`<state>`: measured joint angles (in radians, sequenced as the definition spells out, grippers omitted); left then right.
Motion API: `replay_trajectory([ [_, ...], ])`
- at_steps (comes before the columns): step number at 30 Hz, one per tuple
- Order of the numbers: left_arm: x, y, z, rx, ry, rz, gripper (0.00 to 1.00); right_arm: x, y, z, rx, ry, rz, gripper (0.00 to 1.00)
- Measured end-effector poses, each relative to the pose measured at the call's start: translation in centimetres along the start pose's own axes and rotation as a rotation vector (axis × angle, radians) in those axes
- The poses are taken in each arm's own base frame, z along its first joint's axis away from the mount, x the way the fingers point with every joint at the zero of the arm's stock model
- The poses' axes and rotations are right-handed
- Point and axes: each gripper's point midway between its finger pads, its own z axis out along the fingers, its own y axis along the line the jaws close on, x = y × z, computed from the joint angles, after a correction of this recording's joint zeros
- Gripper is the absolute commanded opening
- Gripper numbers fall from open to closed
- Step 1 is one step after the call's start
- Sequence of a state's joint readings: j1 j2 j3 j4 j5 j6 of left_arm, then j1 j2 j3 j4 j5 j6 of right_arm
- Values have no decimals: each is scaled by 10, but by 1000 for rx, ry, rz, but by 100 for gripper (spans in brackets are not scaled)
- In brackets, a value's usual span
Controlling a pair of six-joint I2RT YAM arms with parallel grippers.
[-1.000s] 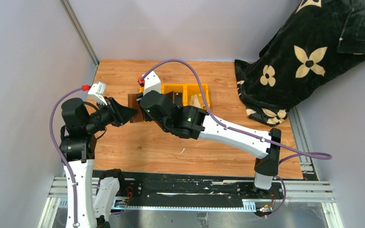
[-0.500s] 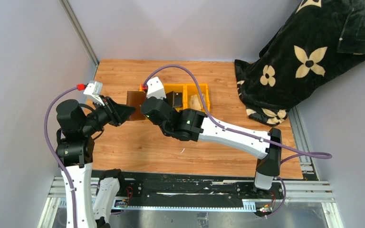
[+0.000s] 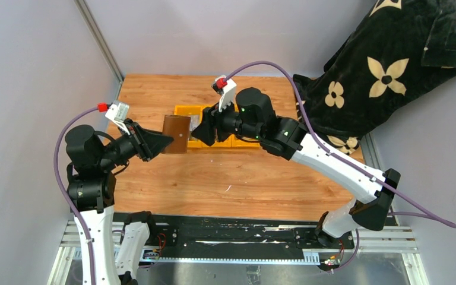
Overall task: Take the credit cards out of the card holder
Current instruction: Open the card holder at the center of the board.
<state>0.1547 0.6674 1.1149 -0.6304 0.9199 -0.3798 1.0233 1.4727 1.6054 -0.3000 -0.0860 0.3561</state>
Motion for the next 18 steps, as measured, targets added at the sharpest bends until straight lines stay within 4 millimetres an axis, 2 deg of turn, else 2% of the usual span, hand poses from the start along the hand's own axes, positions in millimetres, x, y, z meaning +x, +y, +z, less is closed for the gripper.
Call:
replay_trajectory([
  [4, 0, -16, -3, 77, 14, 1, 0, 7, 21, -6, -168, 55, -28, 62],
  [12, -5, -41, -6, 199, 23, -23, 0, 23, 56, -21, -399, 134, -74, 59],
  [18, -11, -52, -9, 244, 17, -23, 0, 30, 64, -27, -465, 163, -85, 59],
])
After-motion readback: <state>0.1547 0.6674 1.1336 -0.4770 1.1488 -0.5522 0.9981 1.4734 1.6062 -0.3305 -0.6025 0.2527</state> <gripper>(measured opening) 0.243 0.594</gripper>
